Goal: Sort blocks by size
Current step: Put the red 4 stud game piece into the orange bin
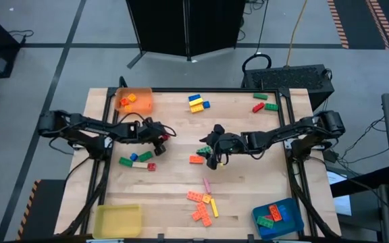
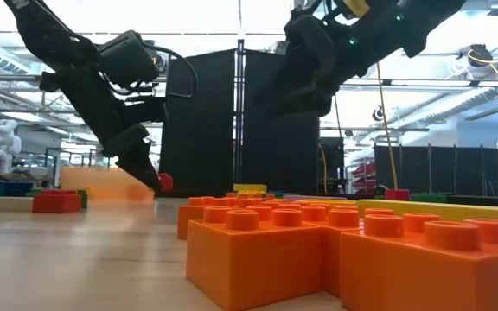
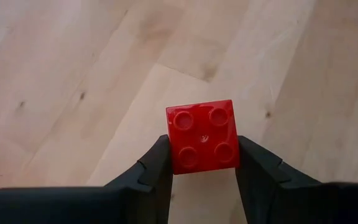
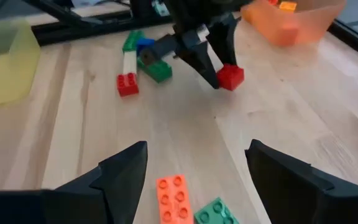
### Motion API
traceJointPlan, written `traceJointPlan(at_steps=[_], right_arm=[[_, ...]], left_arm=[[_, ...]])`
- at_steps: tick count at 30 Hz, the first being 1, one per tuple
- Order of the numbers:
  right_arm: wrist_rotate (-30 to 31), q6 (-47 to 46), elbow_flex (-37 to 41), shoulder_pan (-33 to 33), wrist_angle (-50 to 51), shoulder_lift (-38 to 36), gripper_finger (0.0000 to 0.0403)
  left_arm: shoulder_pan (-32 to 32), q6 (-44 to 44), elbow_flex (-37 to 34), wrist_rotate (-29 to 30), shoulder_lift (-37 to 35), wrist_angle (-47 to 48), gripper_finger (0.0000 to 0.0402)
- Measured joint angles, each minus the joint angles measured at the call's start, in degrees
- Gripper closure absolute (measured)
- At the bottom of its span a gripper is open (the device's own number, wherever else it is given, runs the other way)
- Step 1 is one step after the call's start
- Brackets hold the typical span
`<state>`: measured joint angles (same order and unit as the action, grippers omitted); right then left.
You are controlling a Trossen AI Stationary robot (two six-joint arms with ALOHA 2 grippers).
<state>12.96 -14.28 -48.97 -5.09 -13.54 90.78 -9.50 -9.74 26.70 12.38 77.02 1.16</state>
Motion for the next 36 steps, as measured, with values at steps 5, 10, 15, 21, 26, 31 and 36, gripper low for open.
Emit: traceJointPlan(at_steps=[5,10,15,21,26,31,36], right_arm=[[-1.4,0.2,0.0,0.2,-1.1,0.0,0.0135],[-1.4,0.2,0.0,0.2,-1.3,0.0,0.0135],[-1.4,0.1,0.0,0.2,-1.3,0.0,0.0135],[-1.4,0.0,0.0,0.2,-1.3,0.0,0.0135],[-1.4,0.0,0.0,0.2,-1.2,0.0,0.0135],[-1.4,0.1,0.0,0.2,-1.2,0.0,0.0135],[-1.4,0.2,0.0,0.2,-1.2,0.0,0.0135]], left_arm=[[-0.2,0.1,0.0,2.7,-0.8,0.4,0.0273],[-2.1,-1.1,0.0,6.1,-3.1,0.4,0.0273],[-5.7,-1.7,0.0,6.4,-7.6,0.9,0.0272],[-10.8,-1.4,0.0,6.4,-13.4,1.6,0.027],[-15.0,-1.4,0.0,6.4,-16.8,1.5,0.0269],[-19.4,-1.4,0.0,6.4,-17.9,1.7,0.0268],[-23.7,-1.8,0.0,9.2,-17.8,3.9,0.0268]])
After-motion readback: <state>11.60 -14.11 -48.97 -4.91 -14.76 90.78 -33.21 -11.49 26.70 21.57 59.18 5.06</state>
